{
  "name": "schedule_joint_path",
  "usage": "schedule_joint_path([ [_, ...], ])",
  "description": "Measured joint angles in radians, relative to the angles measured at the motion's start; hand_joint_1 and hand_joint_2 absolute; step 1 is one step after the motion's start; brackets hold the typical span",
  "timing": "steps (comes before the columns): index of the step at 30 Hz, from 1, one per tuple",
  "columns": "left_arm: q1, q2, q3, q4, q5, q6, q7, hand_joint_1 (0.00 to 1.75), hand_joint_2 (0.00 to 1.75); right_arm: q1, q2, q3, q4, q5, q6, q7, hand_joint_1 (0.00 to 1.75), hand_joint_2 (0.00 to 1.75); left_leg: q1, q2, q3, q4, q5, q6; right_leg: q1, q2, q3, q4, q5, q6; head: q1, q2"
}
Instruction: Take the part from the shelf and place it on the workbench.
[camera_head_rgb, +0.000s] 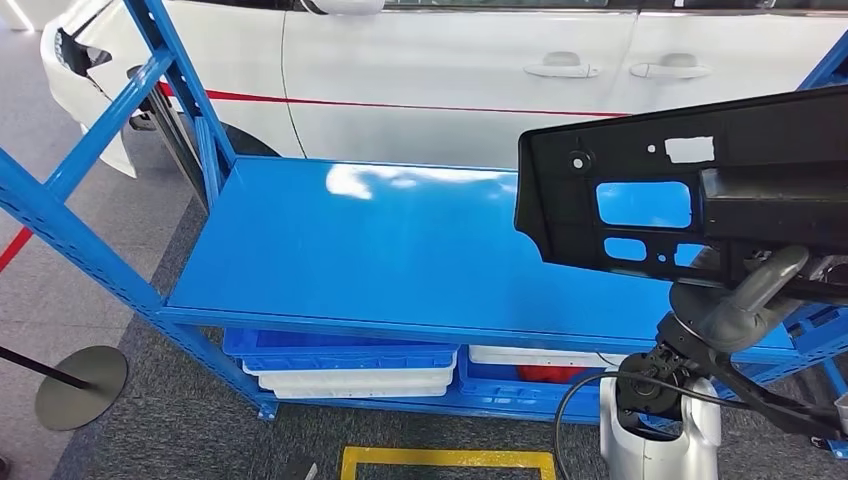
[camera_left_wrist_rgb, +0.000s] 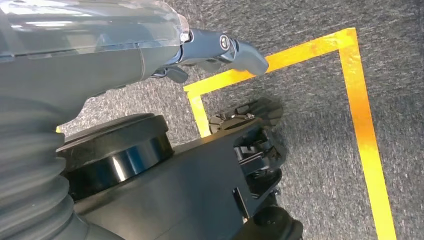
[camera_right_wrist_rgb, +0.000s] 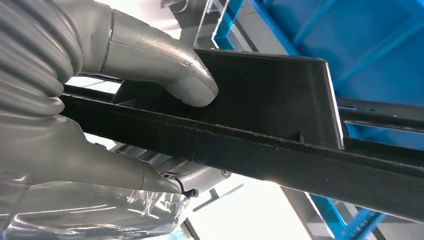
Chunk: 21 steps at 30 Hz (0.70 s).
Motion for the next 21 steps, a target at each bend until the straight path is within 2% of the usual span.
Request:
schedule_joint_path([
  [1, 0.0, 0.001, -0.001, 0.0, 0.0, 0.0, 0.0, 0.0, 1.75, 0.001, 0.002, 0.0, 0.0, 0.0, 0.0, 0.0, 1.75, 1.75, 0.005, -0.002, -0.014, 0.039, -0.036, -0.011, -0.004, -0.002, -0.007, -0.004, 0.009, -0.003, 0.0, 0.0],
  [3, 0.001, 0.002, -0.002, 0.0, 0.0, 0.0, 0.0, 0.0, 1.75, 0.003, 0.006, 0.0, 0.0, 0.0, 0.0, 0.0, 1.75, 1.75, 0.022, -0.003, -0.053, 0.16, -0.123, -0.032, -0.007, -0.003, -0.028, -0.004, 0.025, -0.005, 0.0, 0.0],
  [4, 0.001, 0.002, -0.003, 0.0, 0.0, 0.0, 0.0, 0.0, 1.75, 0.004, 0.007, 0.0, 0.0, 0.0, 0.0, 0.0, 1.75, 1.75, 0.03, -0.003, -0.065, 0.215, -0.148, -0.04, -0.008, -0.003, -0.04, -0.003, 0.034, -0.003, 0.0, 0.0],
  [5, 0.001, 0.003, -0.003, 0.0, 0.0, 0.0, 0.0, 0.0, 1.75, 0.005, 0.008, 0.0, 0.0, 0.0, 0.0, 0.0, 1.75, 1.75, 0.038, -0.003, -0.064, 0.241, -0.151, -0.047, -0.011, -0.003, -0.052, -0.001, 0.042, 0.0, 0.0, 0.0],
  [6, 0.002, 0.003, -0.003, 0.0, 0.0, 0.0, 0.0, 0.0, 1.75, 0.006, 0.008, 0.0, 0.0, 0.0, 0.0, 0.0, 1.75, 1.75, 0.044, -0.003, -0.046, 0.233, -0.134, -0.054, -0.014, -0.003, -0.065, 0.001, 0.05, 0.004, 0.0, 0.0],
  [7, 0.001, 0.003, -0.003, 0.0, 0.0, 0.0, 0.0, 0.0, 1.75, 0.007, 0.008, 0.0, 0.0, 0.0, 0.0, 0.0, 1.75, 1.75, 0.05, -0.003, -0.01, 0.189, -0.104, -0.059, -0.018, -0.003, -0.076, 0.005, 0.057, 0.01, 0.0, 0.0],
  [8, 0.001, 0.003, -0.003, 0.0, 0.0, 0.0, 0.0, 0.0, 1.75, 0.007, 0.008, 0.0, -0.001, 0.0, 0.0, 0.0, 1.75, 1.75, 0.054, -0.003, 0.037, 0.119, -0.082, -0.065, -0.021, -0.003, -0.087, 0.009, 0.064, 0.016, 0.0, 0.0],
  [9, 0.0, 0.003, -0.003, 0.0, 0.0, 0.0, 0.0, 0.0, 1.75, 0.007, 0.009, -0.001, -0.002, 0.0, 0.0, 0.0, 1.75, 1.75, 0.054, -0.004, 0.082, 0.048, -0.073, -0.066, -0.023, -0.003, -0.096, 0.013, 0.07, 0.023, 0.0, 0.0],
  [10, -0.001, 0.003, -0.003, 0.0, 0.001, 0.0, 0.0, 0.0, 1.75, 0.007, 0.009, -0.001, -0.003, 0.0, 0.002, 0.0, 1.75, 1.75, 0.053, -0.006, 0.113, -0.004, -0.07, -0.061, -0.025, -0.003, -0.101, 0.014, 0.077, 0.03, 0.0, 0.0],
  [11, -0.001, 0.004, -0.003, 0.0, 0.002, -0.001, -0.001, 0.0, 1.75, 0.008, 0.009, -0.001, -0.004, 0.0, 0.006, 0.0, 1.75, 1.75, 0.049, -0.009, 0.128, -0.035, -0.076, -0.055, -0.025, -0.003, -0.104, 0.014, 0.085, 0.038, 0.0, 0.0],
  [13, 0.001, 0.004, -0.003, 0.0, 0.007, -0.002, -0.004, 0.0, 1.75, 0.009, 0.011, -0.002, -0.005, 0.0, 0.015, -0.002, 1.75, 1.75, 0.044, -0.011, 0.121, -0.041, -0.068, -0.034, -0.025, -0.002, -0.105, 0.008, 0.102, 0.053, 0.0, 0.0],
  [14, 0.003, 0.005, -0.003, 0.0, 0.011, -0.003, -0.006, 0.0, 1.75, 0.011, 0.011, -0.002, -0.005, -0.001, 0.02, -0.003, 1.75, 1.75, 0.044, -0.01, 0.115, -0.043, -0.059, -0.025, -0.026, -0.001, -0.109, 0.01, 0.099, 0.058, 0.0, 0.0],
  [15, 0.004, 0.005, -0.003, 0.0, 0.014, -0.004, -0.009, 0.0, 1.75, 0.012, 0.011, -0.003, -0.005, -0.001, 0.024, -0.004, 1.75, 1.75, 0.044, -0.008, 0.106, -0.044, -0.048, -0.014, -0.027, 0.001, -0.118, 0.024, 0.078, 0.062, 0.0, 0.0],
  [16, 0.005, 0.005, -0.003, 0.0, 0.017, -0.006, -0.012, 0.0, 1.75, 0.014, 0.012, -0.004, -0.005, -0.002, 0.029, -0.004, 1.75, 1.75, 0.045, -0.005, 0.095, -0.046, -0.035, -0.004, -0.028, 0.002, -0.131, 0.057, 0.037, 0.063, 0.0, 0.0],
  [18, 0.008, 0.006, -0.003, 0.0, 0.02, -0.009, -0.016, 0.0, 1.75, 0.017, 0.014, -0.004, -0.005, -0.002, 0.036, -0.006, 1.75, 1.75, 0.04, -0.002, 0.065, -0.045, -0.011, 0.008, -0.025, 0.002, -0.164, 0.175, -0.069, 0.062, 0.0, 0.0],
  [19, 0.01, 0.006, -0.003, 0.0, 0.02, -0.011, -0.018, 0.0, 1.75, 0.02, 0.015, -0.004, -0.005, -0.002, 0.039, -0.008, 1.75, 1.75, 0.037, -0.002, 0.049, -0.044, 0.001, 0.011, -0.023, 0.002, -0.176, 0.24, -0.102, 0.062, 0.0, 0.0],
  [20, 0.012, 0.007, -0.003, 0.0, 0.02, -0.012, -0.019, 0.0, 1.75, 0.025, 0.015, -0.004, -0.005, -0.002, 0.041, -0.009, 1.75, 1.75, 0.033, -0.001, 0.032, -0.042, 0.013, 0.012, -0.021, 0.003, -0.178, 0.285, -0.111, 0.06, 0.0, 0.0],
  [21, 0.014, 0.007, -0.003, 0.0, 0.02, -0.013, -0.019, 0.0, 1.75, 0.028, 0.016, -0.004, -0.005, -0.002, 0.043, -0.011, 1.75, 1.75, 0.029, -0.001, 0.015, -0.04, 0.024, 0.013, -0.018, 0.003, -0.164, 0.3, -0.098, 0.057, 0.0, 0.0],
])
